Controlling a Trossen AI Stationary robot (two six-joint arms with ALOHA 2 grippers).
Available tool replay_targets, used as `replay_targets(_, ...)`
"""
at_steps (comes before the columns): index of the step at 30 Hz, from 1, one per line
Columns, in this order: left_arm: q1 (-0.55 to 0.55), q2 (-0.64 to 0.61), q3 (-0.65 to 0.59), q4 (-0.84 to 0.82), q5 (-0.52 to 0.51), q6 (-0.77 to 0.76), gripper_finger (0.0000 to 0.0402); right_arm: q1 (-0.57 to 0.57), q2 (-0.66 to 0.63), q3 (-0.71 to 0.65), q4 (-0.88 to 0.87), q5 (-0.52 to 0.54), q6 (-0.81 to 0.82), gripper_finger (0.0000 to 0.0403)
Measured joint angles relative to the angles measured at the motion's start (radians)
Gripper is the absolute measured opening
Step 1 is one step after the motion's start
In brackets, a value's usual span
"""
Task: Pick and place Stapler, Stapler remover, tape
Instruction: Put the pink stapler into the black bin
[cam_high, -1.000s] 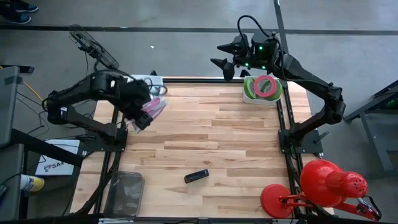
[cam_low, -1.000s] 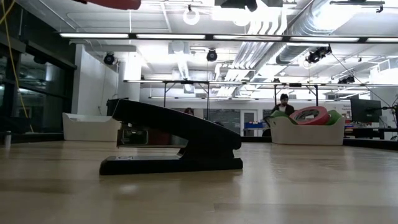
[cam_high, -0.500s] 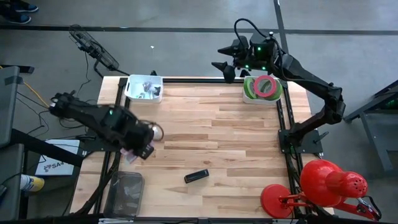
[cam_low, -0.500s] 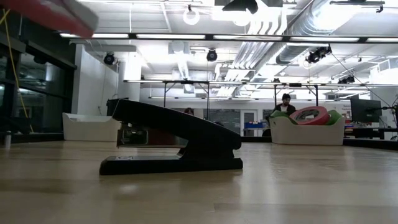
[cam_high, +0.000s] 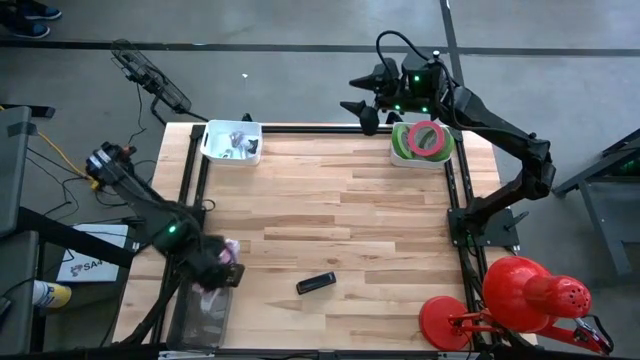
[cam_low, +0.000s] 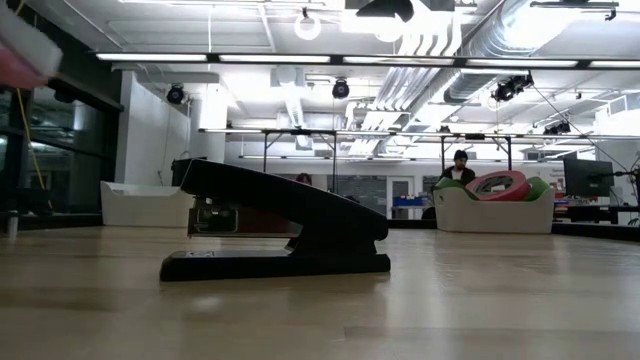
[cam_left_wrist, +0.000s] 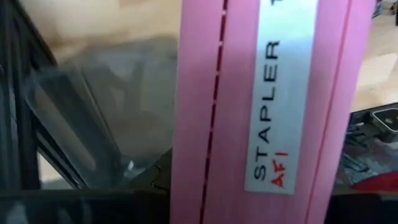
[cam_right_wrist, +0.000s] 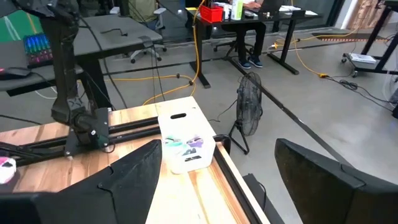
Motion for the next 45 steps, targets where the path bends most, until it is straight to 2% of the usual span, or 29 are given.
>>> replay_targets(5,-0.142,0.013,0.000,0.067,-0.050,-0.217,0.0137,0.000,0.000,0.000,-0.001,-0.018,0.000,0.0304)
replay_targets(17,-0.261,0.202,0.000,0.122,0.064,-0.242,0.0137,0.000,0.000,0.000,-0.017,-0.020,0.010,0.0304)
replay_targets(23,-0.297,0.258,0.000,0.141,0.048,-0.241,0.0137,0.000,0.001,0.000,-0.038,-0.020,0.021,0.0304)
replay_targets(27,-0.309,0.281,0.000,0.135,0.089,-0.242,0.0137,0.000,0.001,-0.003,-0.043,-0.020,0.046,0.0304)
replay_targets(33,-0.323,0.310,0.000,0.131,0.086,-0.243,0.0137,0.000,0.001,-0.003,-0.070,-0.020,0.056,0.0304)
replay_targets(45,-0.318,0.316,0.000,0.015,0.005,-0.229,0.0137,0.003,0.001,-0.003,-0.146,-0.011,0.080,0.0304)
